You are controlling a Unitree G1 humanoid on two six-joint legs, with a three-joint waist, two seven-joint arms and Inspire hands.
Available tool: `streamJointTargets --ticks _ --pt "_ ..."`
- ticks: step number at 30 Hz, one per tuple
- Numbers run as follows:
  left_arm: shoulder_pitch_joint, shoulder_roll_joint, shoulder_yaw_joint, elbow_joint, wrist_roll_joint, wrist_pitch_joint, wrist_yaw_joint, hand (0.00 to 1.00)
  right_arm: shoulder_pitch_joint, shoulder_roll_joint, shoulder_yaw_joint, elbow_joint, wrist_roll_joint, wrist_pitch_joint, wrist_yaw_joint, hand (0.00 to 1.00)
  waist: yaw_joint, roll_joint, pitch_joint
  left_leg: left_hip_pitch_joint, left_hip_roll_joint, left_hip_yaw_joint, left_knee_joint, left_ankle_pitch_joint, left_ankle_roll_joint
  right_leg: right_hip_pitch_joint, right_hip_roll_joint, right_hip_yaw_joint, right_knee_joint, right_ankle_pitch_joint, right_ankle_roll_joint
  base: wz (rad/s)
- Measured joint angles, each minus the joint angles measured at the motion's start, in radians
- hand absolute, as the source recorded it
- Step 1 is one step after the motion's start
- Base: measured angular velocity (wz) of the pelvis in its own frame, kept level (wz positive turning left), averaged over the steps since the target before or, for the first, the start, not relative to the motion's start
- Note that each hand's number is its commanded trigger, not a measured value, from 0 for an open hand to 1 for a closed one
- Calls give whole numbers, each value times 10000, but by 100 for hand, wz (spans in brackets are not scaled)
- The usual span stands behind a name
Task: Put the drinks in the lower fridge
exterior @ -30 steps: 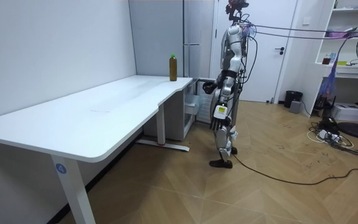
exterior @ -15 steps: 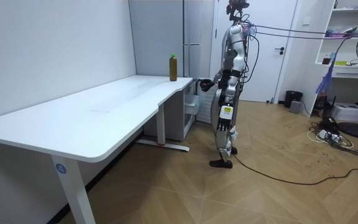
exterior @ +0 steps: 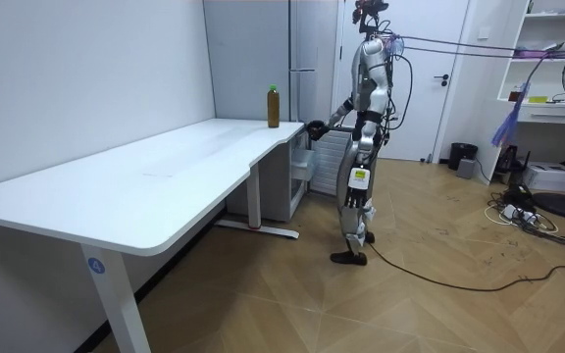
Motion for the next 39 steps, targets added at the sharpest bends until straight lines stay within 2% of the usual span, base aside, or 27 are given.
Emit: streamJointTargets --ticks 5,8,10,13,16,19,22,29,31,34,39 --pt "-403 120 -208 184 4 -14 -21 0 -865 -378 -28 715 -1 -4 0 100 49 38 62 -1236 -54 8 462 156 137 -1431 -170 118 867 -93 -10 -2" --pt "-701 348 -358 424 -5 -25 -136 0 -1478 -470 -85 1558 48 41 1 100 291 -48 117 -1863 -52 187 669 232 156 -2338 -244 354 1357 -221 -45 -12" --pt "-881 465 -663 461 -22 -46 -131 0 -1898 -685 -85 1981 69 204 5 100 439 -61 127 -2544 -97 272 933 270 191 -3151 -416 395 2002 -395 -68 -2" --pt "-1076 466 -800 593 -29 -52 -134 0 -2217 -916 -86 2272 19 236 9 100 598 -139 175 -3000 -238 333 1094 324 209 -3851 -704 450 2715 -643 -87 7" --pt "-1147 487 -797 747 -69 -122 -131 0 -2705 -1133 -186 2462 10 378 25 100 581 -188 205 -3577 -384 375 1402 323 209 -4569 -897 529 3349 -909 -110 10" --pt "-1228 501 -841 856 -59 -116 -130 0 -3212 -1475 -231 2932 -144 388 9 100 621 -253 245 -4055 -400 633 1772 306 229 -5110 -1130 530 4018 -1182 -154 17" --pt "-1292 554 -1179 936 -66 -97 -148 0 -3602 -1542 -226 2976 -347 426 -1 100 607 -356 308 -4397 -383 866 2172 226 250 -5495 -1235 598 4594 -1478 -218 12" --pt "-1504 598 -1294 963 -78 -103 -221 0 -4127 -1799 -207 2975 -465 431 -181 100 798 -366 315 -5167 -261 842 3121 -7 142 -6198 -1319 563 5636 -1897 -431 8" --pt "-1498 626 -1362 980 -98 -109 -195 0 -4172 -1989 -198 2964 -461 423 -229 100 929 -352 316 -5541 -195 841 3571 -169 111 -6513 -1333 561 6105 -2085 -499 0" --pt "-1486 623 -1368 955 -88 -101 -143 0 -4214 -2346 -199 2912 -464 307 -458 100 1094 -358 314 -5924 -178 829 3895 -222 94 -6897 -1376 571 6468 -2195 -557 5" --pt "-1487 632 -1335 877 -66 -76 109 0 -4691 -2626 -202 2578 -587 276 -1339 100 984 -372 310 -6351 -213 835 4201 -228 84 -7355 -1519 566 6921 -2286 -654 4"
